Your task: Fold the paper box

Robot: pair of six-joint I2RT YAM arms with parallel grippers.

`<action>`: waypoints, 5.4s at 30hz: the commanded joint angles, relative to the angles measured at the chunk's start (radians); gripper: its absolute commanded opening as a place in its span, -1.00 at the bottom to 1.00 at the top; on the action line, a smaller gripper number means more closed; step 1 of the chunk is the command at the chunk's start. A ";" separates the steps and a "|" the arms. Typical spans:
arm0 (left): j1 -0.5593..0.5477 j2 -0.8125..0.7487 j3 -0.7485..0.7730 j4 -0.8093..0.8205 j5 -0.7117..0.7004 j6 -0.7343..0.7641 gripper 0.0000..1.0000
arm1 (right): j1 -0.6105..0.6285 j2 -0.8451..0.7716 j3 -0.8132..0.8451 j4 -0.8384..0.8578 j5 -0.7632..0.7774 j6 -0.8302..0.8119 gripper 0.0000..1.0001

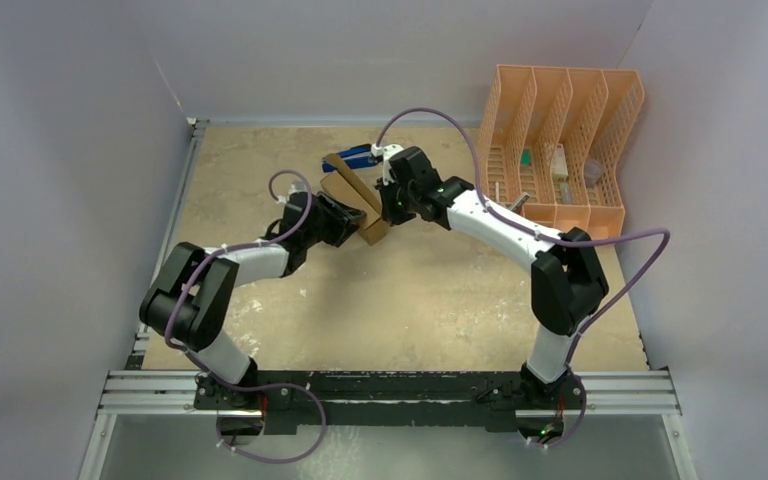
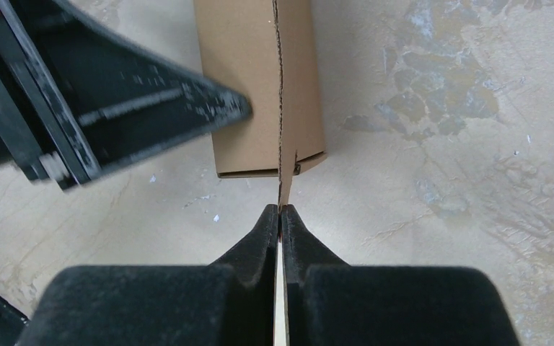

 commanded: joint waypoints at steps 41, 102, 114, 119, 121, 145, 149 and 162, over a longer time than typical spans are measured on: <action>-0.105 0.078 -0.138 0.358 -0.059 -0.235 -0.25 | 0.006 0.156 0.169 -0.017 0.083 0.287 -0.84; 0.163 -0.335 0.430 -1.065 -0.405 0.886 0.10 | -0.014 0.127 0.058 0.007 0.063 0.196 -0.83; 0.179 -0.269 0.409 -0.997 -0.360 1.257 0.16 | -0.014 0.123 0.055 -0.001 0.055 0.176 -0.85; 0.179 -0.245 0.366 -0.839 -0.250 1.392 0.15 | -0.014 0.124 0.055 -0.003 0.044 0.168 -0.86; 0.179 -0.233 0.365 -0.805 -0.220 1.444 0.14 | -0.013 0.123 0.052 -0.002 0.040 0.168 -0.86; 0.179 -0.130 0.301 -0.607 -0.099 1.607 -0.39 | -0.014 0.130 0.059 -0.002 0.004 0.153 -0.93; 0.179 -0.128 0.313 -0.613 -0.097 1.585 -0.68 | -0.014 0.131 0.060 -0.001 0.001 0.153 -0.93; 0.179 -0.140 0.404 -0.715 -0.079 1.466 -0.96 | -0.014 0.143 0.062 0.007 0.019 0.148 -0.95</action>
